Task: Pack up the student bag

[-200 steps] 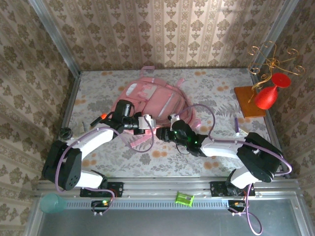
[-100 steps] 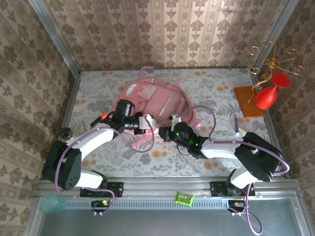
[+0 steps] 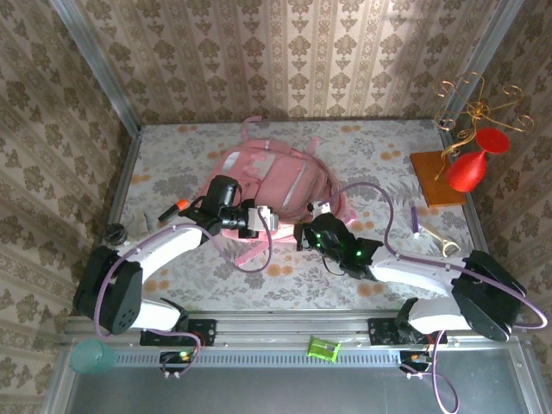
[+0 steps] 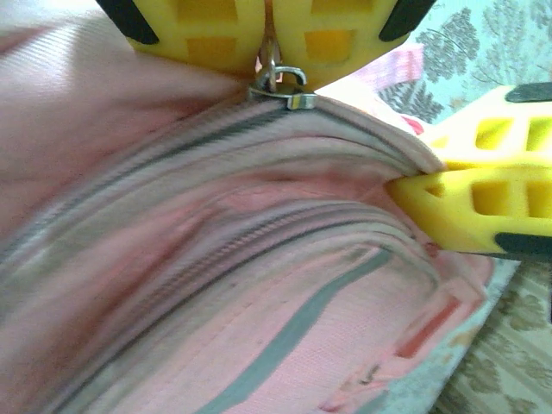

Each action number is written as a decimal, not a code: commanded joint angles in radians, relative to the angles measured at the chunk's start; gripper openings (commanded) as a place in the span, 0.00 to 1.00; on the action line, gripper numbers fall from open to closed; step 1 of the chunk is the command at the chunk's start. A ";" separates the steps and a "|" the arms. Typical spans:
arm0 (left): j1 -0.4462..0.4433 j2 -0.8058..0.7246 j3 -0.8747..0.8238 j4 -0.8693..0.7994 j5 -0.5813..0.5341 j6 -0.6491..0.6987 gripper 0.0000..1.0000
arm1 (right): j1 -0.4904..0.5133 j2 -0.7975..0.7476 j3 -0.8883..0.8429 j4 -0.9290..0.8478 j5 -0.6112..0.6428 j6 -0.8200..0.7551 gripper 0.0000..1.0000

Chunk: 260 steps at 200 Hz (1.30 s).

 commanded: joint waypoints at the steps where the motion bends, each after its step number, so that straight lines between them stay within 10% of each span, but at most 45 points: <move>1: 0.036 -0.003 0.004 -0.046 -0.064 0.050 0.00 | -0.047 -0.062 0.027 -0.284 0.174 0.015 0.00; 81: 0.076 -0.014 -0.014 -0.079 -0.068 0.097 0.00 | -0.262 -0.109 0.093 -0.562 0.123 -0.102 0.00; 108: 0.088 0.008 -0.003 -0.088 -0.064 0.092 0.00 | -0.278 -0.125 0.094 -0.465 -0.092 -0.198 0.00; 134: 0.073 -0.008 0.007 -0.076 0.006 0.004 0.48 | -0.243 -0.151 0.090 -0.387 -0.301 -0.240 0.00; 169: -0.002 -0.099 -0.026 -0.020 0.112 -0.098 0.72 | -0.204 -0.161 0.067 -0.326 -0.421 -0.258 0.00; 260: -0.229 0.073 0.135 -0.039 -0.215 -0.214 0.61 | -0.146 -0.188 0.046 -0.235 -0.425 -0.251 0.00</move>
